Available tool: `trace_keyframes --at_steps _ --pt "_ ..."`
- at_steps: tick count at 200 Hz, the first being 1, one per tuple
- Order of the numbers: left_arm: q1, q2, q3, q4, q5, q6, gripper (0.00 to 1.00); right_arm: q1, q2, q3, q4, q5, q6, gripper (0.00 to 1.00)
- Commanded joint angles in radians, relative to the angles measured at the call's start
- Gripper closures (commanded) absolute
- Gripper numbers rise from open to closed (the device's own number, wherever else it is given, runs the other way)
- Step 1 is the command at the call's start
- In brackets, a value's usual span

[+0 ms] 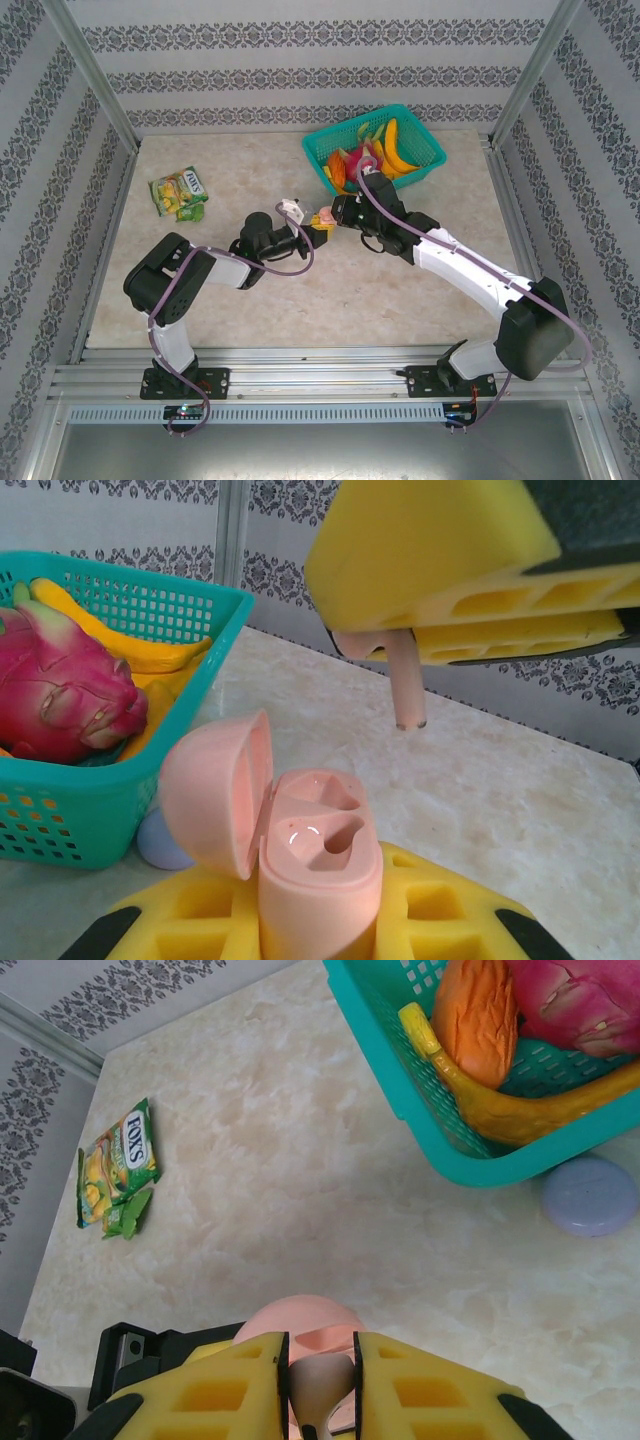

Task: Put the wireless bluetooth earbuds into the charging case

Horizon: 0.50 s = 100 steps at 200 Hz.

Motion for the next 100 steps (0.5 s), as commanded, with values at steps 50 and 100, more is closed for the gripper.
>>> trace_keyframes --at_steps 50,100 --pt "-0.018 -0.020 0.037 0.042 0.023 0.008 1.00 -0.009 0.001 -0.018 0.084 -0.013 0.028 0.76" --pt "-0.019 -0.035 0.039 0.039 0.017 0.012 1.00 -0.006 0.011 -0.027 0.093 -0.015 0.037 0.76"
